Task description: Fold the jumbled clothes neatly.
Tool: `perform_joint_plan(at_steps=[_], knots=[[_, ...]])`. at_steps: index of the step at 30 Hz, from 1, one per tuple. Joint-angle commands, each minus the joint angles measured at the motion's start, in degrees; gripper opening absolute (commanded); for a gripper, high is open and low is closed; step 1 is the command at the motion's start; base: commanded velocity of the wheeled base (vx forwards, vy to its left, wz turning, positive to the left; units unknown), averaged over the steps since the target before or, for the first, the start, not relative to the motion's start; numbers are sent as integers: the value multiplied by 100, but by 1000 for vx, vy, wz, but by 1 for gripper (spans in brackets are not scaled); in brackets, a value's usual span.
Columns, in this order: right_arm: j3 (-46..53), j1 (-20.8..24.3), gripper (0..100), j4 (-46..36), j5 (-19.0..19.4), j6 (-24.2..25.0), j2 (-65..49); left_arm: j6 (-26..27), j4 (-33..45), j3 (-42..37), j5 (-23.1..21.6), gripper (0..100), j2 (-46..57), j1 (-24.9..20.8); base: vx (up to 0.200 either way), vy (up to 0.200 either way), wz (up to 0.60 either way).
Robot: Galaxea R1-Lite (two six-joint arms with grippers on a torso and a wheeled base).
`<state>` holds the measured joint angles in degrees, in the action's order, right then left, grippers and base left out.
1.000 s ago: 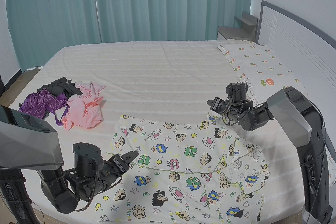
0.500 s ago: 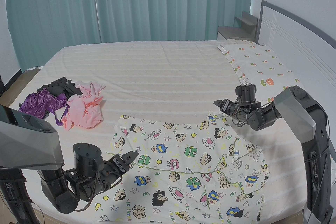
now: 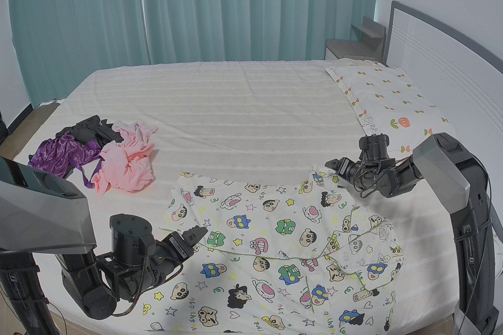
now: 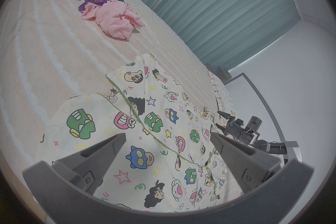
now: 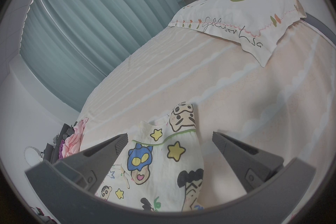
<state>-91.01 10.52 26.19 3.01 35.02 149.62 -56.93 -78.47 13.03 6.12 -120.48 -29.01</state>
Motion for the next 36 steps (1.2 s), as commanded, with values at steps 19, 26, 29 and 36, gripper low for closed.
perform_joint_plan(at_steps=[19, 26, 29, 36], knots=[[-1155, -6, 0, -711, -29, 171, 674, -2, -2, 15, 3, 100, -72, 71, 0, 0, 0], [-1437, -112, 0, -703, -143, 268, 657, -2, -2, 15, 3, 100, -63, 71, 0, 0, 0], [-1648, -112, 0, -623, -327, 268, 674, -2, -2, 15, 3, 100, -63, 71, 0, 0, 0], [-2008, -85, 0, -579, -547, 145, 806, -2, -2, 15, 3, 100, -63, 71, 0, 0, 0]])
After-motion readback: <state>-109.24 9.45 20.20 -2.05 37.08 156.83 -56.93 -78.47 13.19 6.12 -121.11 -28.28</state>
